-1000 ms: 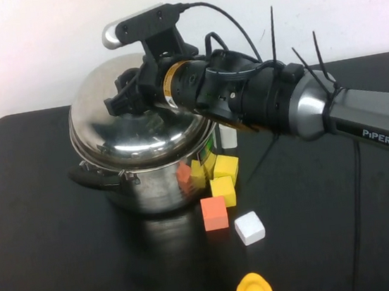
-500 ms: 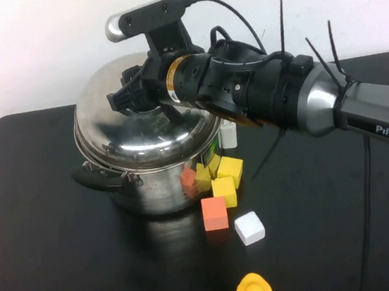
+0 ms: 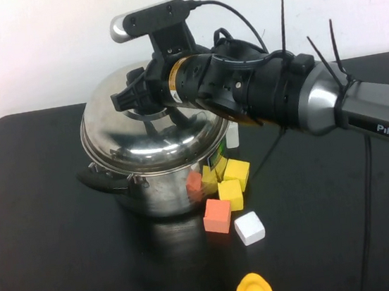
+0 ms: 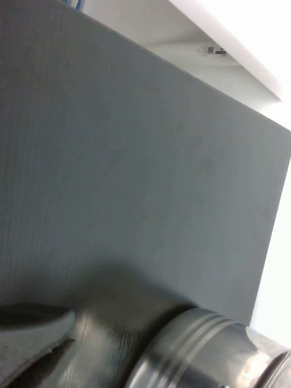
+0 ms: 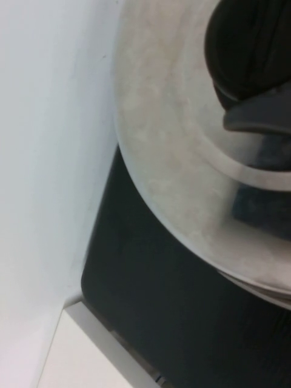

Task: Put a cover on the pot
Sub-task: Place the pot lid on the pot

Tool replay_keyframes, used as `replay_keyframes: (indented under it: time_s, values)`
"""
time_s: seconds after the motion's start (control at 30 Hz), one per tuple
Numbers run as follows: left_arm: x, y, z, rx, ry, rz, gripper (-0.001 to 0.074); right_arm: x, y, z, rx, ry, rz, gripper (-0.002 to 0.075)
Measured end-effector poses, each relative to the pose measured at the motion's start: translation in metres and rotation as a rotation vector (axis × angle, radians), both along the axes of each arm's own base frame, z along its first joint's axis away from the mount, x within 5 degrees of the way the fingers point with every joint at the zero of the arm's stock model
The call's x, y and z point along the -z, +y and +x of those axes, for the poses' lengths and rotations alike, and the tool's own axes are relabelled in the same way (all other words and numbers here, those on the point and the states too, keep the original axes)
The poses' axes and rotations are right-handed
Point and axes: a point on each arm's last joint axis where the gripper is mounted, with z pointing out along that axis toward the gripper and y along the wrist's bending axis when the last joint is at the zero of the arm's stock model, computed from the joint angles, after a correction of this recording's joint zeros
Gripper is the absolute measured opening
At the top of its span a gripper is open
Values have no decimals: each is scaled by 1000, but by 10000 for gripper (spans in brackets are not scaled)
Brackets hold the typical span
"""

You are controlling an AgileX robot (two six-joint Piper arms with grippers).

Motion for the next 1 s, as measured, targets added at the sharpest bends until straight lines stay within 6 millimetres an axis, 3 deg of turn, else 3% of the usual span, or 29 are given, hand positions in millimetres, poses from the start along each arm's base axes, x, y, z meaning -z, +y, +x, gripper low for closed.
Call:
replay_keyframes:
  time_s: [1.0]
  values:
    - [0,0,0,0,0,0,-1,-9,-4,-3,19,16,14,354]
